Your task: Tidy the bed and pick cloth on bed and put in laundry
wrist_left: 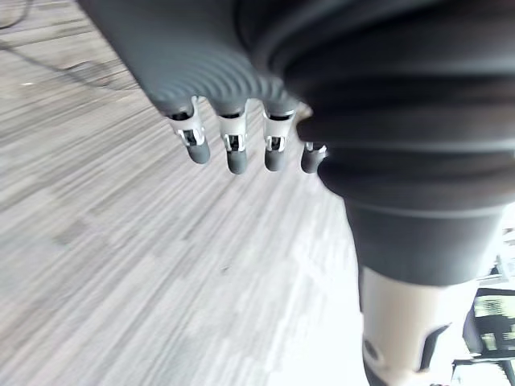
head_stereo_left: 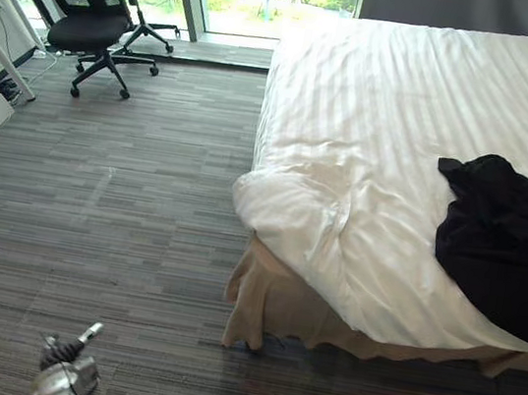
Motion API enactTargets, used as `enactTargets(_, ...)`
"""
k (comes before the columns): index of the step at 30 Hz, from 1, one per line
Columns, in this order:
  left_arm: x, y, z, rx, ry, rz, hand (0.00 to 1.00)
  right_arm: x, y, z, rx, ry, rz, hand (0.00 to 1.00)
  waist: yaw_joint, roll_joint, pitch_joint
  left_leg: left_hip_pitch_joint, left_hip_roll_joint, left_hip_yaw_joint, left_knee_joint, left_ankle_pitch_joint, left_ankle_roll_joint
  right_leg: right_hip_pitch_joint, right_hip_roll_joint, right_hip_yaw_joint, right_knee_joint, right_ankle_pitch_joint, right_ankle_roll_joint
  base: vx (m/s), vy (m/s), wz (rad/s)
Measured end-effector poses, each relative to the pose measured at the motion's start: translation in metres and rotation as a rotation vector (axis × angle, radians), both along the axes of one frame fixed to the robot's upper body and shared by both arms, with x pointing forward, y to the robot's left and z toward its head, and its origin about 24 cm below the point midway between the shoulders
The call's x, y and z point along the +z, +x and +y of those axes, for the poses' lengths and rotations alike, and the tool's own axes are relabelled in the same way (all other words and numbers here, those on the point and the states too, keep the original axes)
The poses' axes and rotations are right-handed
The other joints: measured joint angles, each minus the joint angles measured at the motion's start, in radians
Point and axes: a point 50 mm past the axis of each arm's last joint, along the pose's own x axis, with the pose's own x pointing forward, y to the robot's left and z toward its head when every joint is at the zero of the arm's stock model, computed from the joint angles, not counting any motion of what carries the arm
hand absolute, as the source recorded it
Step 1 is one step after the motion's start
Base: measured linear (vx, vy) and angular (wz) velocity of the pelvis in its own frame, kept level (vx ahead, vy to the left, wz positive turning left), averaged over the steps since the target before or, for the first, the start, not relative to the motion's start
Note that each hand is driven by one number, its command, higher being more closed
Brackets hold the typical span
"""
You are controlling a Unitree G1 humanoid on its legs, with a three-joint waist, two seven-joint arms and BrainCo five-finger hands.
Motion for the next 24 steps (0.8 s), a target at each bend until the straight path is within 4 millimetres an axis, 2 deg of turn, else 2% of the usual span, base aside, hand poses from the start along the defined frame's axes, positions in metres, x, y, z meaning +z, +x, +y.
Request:
enactTargets(3, 0.077, 0.033, 0.029, -0.002, 0.243, -0.223, 0.00, 0.000, -0.020, 0.001, 0.003, 0.000, 0.027, 0.00, -0.001, -0.006, -0.005, -0.011, 0.002, -0.001, -0.009, -0.002, -0.002, -0.012, 0.004, -0.003, -0.001, 0.001, -0.001, -0.10, -0.042, 0.00)
enactTargets(6, 0.120, 0.056, 0.025, -0.021, 0.351, -0.383, 0.00, -0.001, -0.033, 0.000, -0.031, 0.009, 0.045, 0.00, -0.001, 0.007, -0.016, -0.015, -0.001, 0.004, -0.017, -0.002, -0.002, -0.026, 0.004, 0.009, 0.000, 0.003, -0.003, -0.02, -0.011, -0.08)
enactTargets(10, 0.139, 0.072, 0.010, -0.078, 0.461, -0.401, 0.00, 0.000, -0.032, -0.001, -0.034, 0.010, 0.032, 0.00, -0.011, 0.019, -0.023, -0.003, -0.001, 0.015, -0.018, 0.009, -0.003, -0.027, 0.009, 0.028, 0.003, 0.013, 0.003, 0.05, 0.002, -0.13)
enactTargets(13, 0.157, 0.090, -0.011, -0.176, 0.555, -0.436, 0.00, 0.000, -0.032, 0.001, -0.030, 0.024, 0.024, 0.00, -0.022, 0.017, -0.024, 0.009, -0.003, 0.029, -0.019, 0.010, -0.003, -0.026, 0.009, 0.041, 0.003, 0.016, 0.003, 0.05, 0.005, -0.11)
enactTargets(15, 0.170, 0.101, -0.033, -0.281, 0.654, -0.448, 0.00, 0.000, -0.031, 0.002, -0.033, 0.030, 0.017, 0.00, -0.033, 0.017, -0.024, 0.024, -0.008, 0.035, -0.019, 0.010, -0.004, -0.024, 0.006, 0.051, 0.004, 0.019, 0.002, 0.05, 0.006, -0.11)
enactTargets(18, 0.178, 0.117, -0.058, -0.392, 0.718, -0.465, 0.00, 0.000, -0.030, 0.002, -0.032, 0.034, 0.010, 0.00, -0.051, 0.019, -0.023, 0.032, -0.017, 0.053, -0.019, 0.009, -0.003, -0.024, -0.002, 0.064, 0.004, 0.024, 0.001, 0.00, 0.005, -0.12)
enactTargets(24, 0.202, 0.149, -0.098, -0.561, 0.820, -0.503, 0.00, 0.000, -0.028, 0.002, -0.023, 0.041, 0.000, 0.00, -0.061, 0.017, -0.021, 0.033, -0.023, 0.083, -0.014, -0.007, 0.011, -0.041, -0.002, 0.092, 0.002, 0.039, -0.002, -0.10, -0.022, -0.19)
